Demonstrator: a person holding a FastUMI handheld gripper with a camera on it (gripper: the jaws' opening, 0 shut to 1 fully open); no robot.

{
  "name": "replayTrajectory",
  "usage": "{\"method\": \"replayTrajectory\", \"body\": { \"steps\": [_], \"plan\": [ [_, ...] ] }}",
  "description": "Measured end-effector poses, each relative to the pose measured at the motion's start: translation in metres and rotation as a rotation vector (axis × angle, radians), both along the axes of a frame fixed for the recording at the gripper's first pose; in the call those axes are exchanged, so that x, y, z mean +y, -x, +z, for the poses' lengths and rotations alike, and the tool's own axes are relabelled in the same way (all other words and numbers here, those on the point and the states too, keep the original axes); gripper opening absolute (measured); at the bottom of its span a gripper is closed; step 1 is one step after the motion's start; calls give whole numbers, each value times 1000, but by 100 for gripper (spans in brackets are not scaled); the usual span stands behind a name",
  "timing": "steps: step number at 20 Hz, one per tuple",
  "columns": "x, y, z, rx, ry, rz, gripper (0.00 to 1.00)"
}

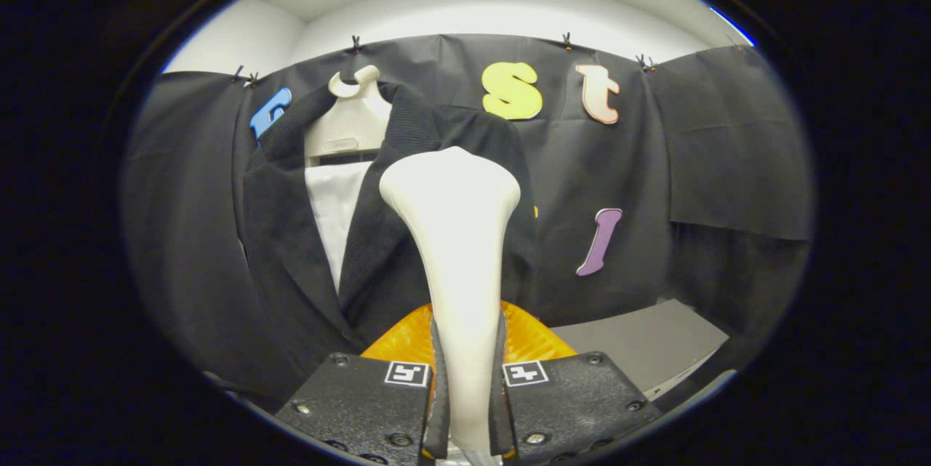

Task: Iron the clothes twice with a garment steamer, once on the left side and once on the right side.

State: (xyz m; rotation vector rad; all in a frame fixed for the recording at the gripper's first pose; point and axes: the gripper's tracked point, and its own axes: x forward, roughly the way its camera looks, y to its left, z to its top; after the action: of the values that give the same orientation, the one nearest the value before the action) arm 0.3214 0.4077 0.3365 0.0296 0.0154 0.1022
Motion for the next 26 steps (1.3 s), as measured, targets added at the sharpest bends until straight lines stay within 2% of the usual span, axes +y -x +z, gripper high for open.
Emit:
{"method": "replayTrajectory", "body": {
  "steps": [5, 16, 26],
  "plan": [
    [22, -13, -7, 9, 28, -14, 24],
    [2, -24, -47, 64, 32, -50, 24],
    [-2, -20, -110, 140, 52, -45, 24]
  ]
}}
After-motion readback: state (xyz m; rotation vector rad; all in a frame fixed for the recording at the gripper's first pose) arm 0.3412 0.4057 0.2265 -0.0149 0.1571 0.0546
